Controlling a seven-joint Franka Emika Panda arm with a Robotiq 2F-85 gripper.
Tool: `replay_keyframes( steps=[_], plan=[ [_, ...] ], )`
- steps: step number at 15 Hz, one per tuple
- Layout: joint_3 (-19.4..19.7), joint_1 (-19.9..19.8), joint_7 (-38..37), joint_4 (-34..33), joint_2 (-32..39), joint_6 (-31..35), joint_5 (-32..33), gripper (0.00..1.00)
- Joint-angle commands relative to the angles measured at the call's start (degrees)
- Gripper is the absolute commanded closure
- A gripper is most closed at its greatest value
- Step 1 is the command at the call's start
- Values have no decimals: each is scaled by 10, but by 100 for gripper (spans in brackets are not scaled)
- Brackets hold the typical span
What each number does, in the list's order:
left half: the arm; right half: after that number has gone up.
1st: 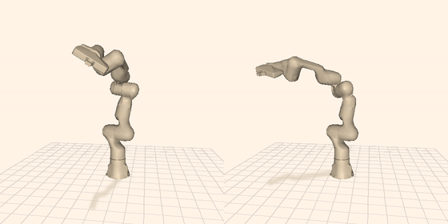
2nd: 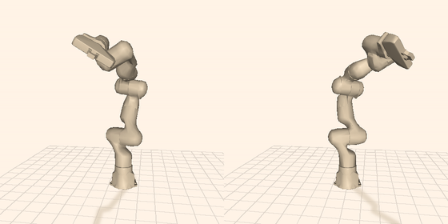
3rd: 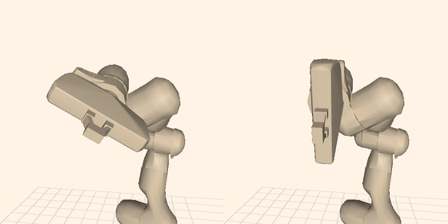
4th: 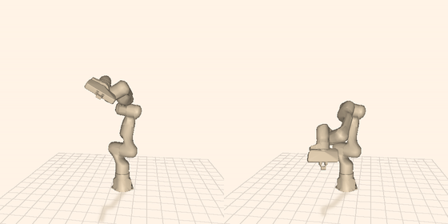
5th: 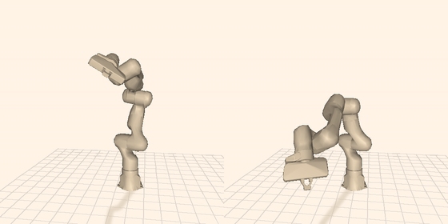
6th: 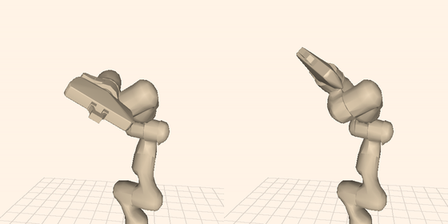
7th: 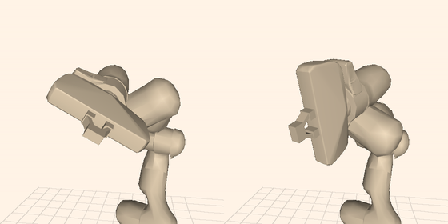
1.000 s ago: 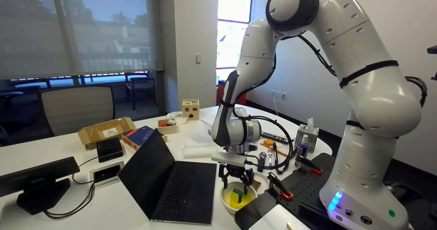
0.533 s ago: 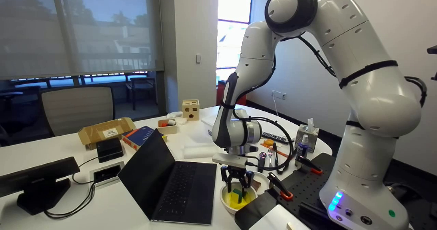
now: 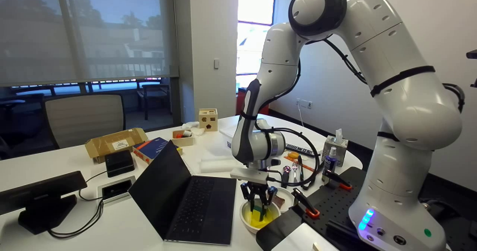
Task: Take the green object out of the bowl and put it on the white plate
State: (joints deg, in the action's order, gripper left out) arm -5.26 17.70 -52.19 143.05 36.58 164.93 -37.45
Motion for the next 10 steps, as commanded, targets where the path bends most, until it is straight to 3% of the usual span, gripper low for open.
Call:
replay_keyframes(
  steps=[1,4,6,10],
  plan=[
    [9,22,-30,30,-46,-4,31,77],
    [15,35,-29,65,-97,0,58,77],
    [40,53,-47,89,-136,-10,95,77],
    [177,102,-140,113,-169,-31,262,77]
  ],
)
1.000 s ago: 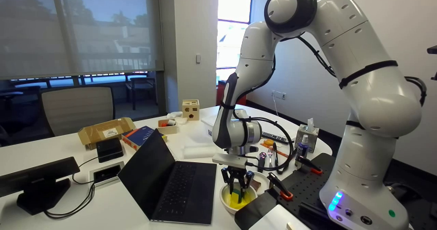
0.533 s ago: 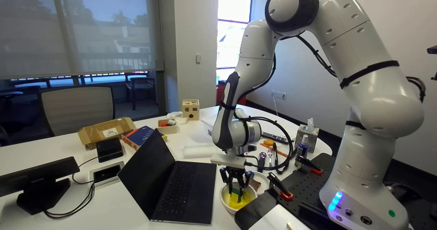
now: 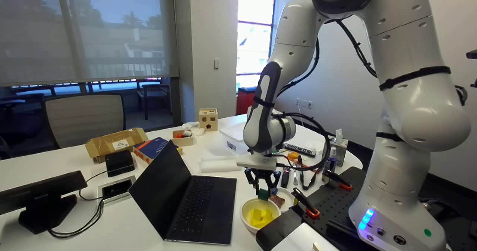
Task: Take the green object out of the bowl and put it on the white plate
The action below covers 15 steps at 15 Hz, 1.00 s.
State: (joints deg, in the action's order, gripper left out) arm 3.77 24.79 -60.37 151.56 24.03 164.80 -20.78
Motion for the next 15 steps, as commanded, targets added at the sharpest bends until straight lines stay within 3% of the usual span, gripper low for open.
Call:
replay_keyframes(
  steps=[1,3,6,12,15],
  plan=[
    [122,34,-76,25,-40,-35,140,77],
    [156,14,-80,15,-38,-44,202,77],
    [162,-25,-63,7,-38,-46,233,77],
    [51,-147,14,-1,0,-4,164,77],
    [19,-178,49,-22,39,2,129,77]
  ],
)
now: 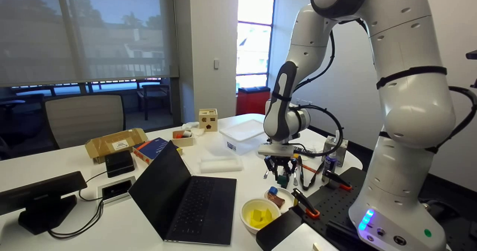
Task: Take the green object out of the bowl and put it on the white plate
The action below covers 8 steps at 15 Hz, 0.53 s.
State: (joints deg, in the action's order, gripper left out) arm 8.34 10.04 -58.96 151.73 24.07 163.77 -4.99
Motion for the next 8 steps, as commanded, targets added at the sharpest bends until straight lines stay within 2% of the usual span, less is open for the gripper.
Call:
replay_keyframes(
  steps=[1,4,8],
  plan=[
    [-26,-31,39,-35,53,4,-34,77],
    [-13,-21,38,-64,89,-4,-35,77],
    [-18,-28,46,-96,126,-7,-43,77]
  ],
)
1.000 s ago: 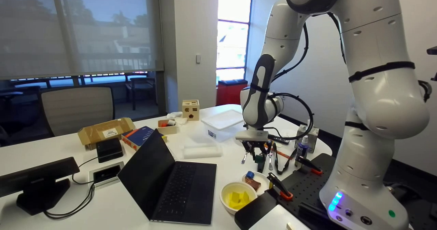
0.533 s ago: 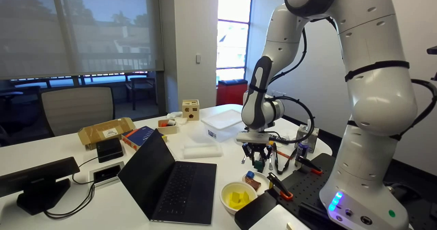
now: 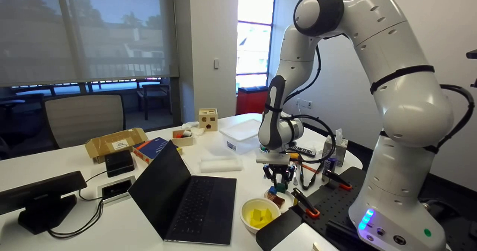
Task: Take the green object out of the bowl and put it on the white plate
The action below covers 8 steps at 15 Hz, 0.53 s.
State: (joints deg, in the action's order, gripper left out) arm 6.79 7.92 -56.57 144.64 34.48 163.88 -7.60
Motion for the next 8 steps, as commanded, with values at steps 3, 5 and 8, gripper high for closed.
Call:
replay_keyframes(
  steps=[3,5,8],
  plan=[
    [-2,-2,16,-29,33,-10,-26,27],
    [-5,-2,13,-20,30,-7,-35,19],
    [8,22,-2,0,9,-7,-40,1]
  ],
)
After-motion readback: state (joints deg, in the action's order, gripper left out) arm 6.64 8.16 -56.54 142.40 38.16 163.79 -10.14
